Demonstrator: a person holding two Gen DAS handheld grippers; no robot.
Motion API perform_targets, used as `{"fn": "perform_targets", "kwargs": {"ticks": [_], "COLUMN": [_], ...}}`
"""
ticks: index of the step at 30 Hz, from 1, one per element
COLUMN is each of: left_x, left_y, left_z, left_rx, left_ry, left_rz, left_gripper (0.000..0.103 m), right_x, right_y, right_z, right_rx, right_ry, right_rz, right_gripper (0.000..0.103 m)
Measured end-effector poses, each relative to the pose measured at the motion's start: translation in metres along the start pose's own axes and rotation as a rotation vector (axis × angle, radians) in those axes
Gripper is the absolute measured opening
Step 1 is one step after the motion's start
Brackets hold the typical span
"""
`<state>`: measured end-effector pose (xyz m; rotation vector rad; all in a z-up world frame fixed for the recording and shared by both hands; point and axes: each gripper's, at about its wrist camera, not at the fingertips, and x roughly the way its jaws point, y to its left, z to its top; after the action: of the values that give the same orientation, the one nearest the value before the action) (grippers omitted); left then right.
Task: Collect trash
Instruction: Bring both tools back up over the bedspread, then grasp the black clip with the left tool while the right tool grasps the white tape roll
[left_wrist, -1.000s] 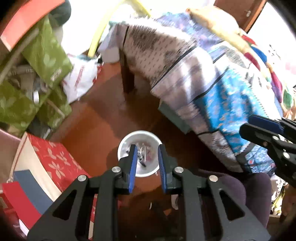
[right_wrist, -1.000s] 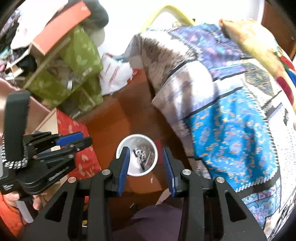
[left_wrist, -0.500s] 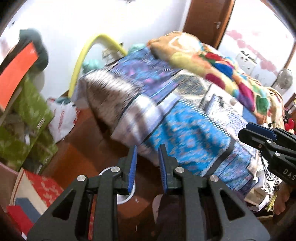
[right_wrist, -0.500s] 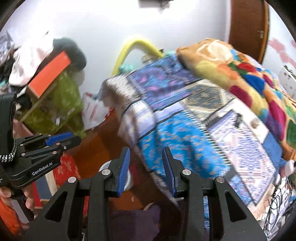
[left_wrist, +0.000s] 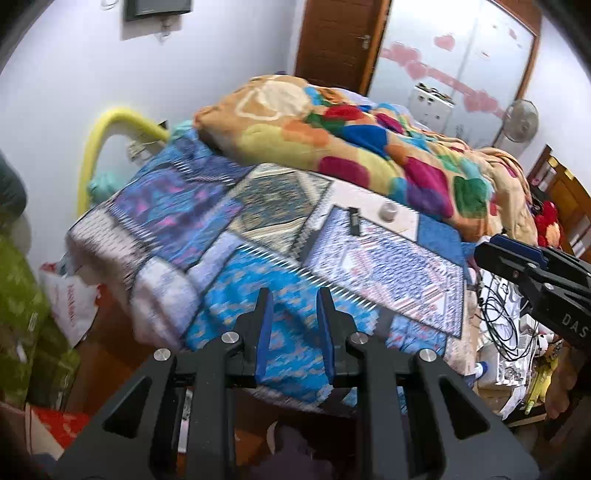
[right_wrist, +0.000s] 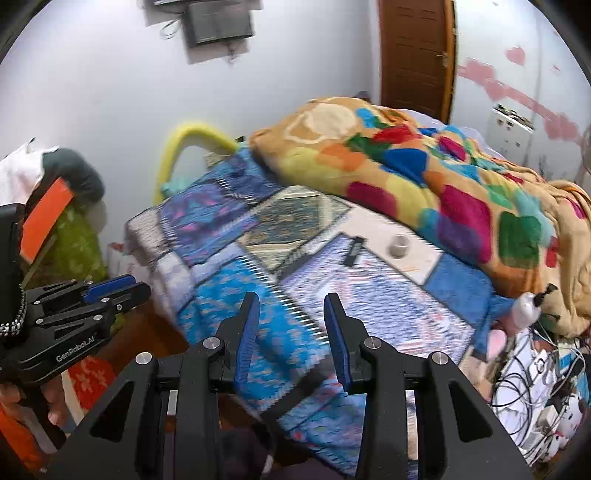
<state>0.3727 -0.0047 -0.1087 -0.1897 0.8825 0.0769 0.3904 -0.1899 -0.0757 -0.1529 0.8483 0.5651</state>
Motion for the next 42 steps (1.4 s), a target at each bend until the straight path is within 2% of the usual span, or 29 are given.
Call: {"fn": "perform_targets", "kwargs": {"ticks": [5, 9, 13, 15, 17, 20, 29, 34, 36, 37, 42], "left_x": [0.034, 0.075, 0.114, 0.138, 0.158, 0.186, 0.254, 0.276, 0.282, 0.285, 0.299], "left_y": [-0.032, -0.053, -0.062, -0.066, -0.066, -0.064, -0.06, -0.062, -0.065, -0.066, -0.077], "left_z": [0.019, 0.033, 0.045, 0.052, 0.058, 0.066, 0.075, 0.076, 0.077, 0.078, 0.08], "left_rx": [0.047, 0.074, 0.095, 0.099, 0.096, 0.085, 0.065, 0.073, 0.084, 0.088, 0.092], "left_ry": [0.013, 0.039, 0.055, 0.06, 0.07, 0.09, 0.133, 0.143, 0.148, 0.148, 0.144], "left_rz": [-0.032, -0.054, -0.049, -0.056, -0.067, -0.083, -0.101, -0.12, -0.122, -0.122, -0.145], "left_gripper": [0.029, 0.03, 0.041, 0.046, 0.048, 0.048, 0.048, 0.048, 0.048, 0.048, 0.048], "right_x": [0.012, 0.04, 0.08, 0.099, 0.117, 0.145, 0.224, 0.253, 0.258, 0.259, 0.244], "right_y": [-0.044, -0.079, -0.108, -0.118, -0.125, -0.135, -0.148, -0.144, -0.144, -0.145, -0.148], "right_z": [0.007, 0.011, 0.016, 0.019, 0.021, 0.025, 0.037, 0.039, 0.037, 0.036, 0.032], "right_rx": [0.061, 0.119, 0.16, 0.163, 0.161, 0.153, 0.133, 0.073, 0.069, 0.066, 0.083], "right_ry": [-0.018, 0.007, 0.05, 0.07, 0.072, 0.077, 0.109, 0.123, 0.125, 0.132, 0.069], "right_rz": [-0.039, -0.06, -0.055, -0.06, -0.082, -0.116, -0.104, -0.166, -0.174, -0.175, -0.172], "right_gripper": [0.033, 0.033, 0.033, 0.037, 0.054, 0.058, 0.058, 0.058, 0.046, 0.035, 0.034]}}
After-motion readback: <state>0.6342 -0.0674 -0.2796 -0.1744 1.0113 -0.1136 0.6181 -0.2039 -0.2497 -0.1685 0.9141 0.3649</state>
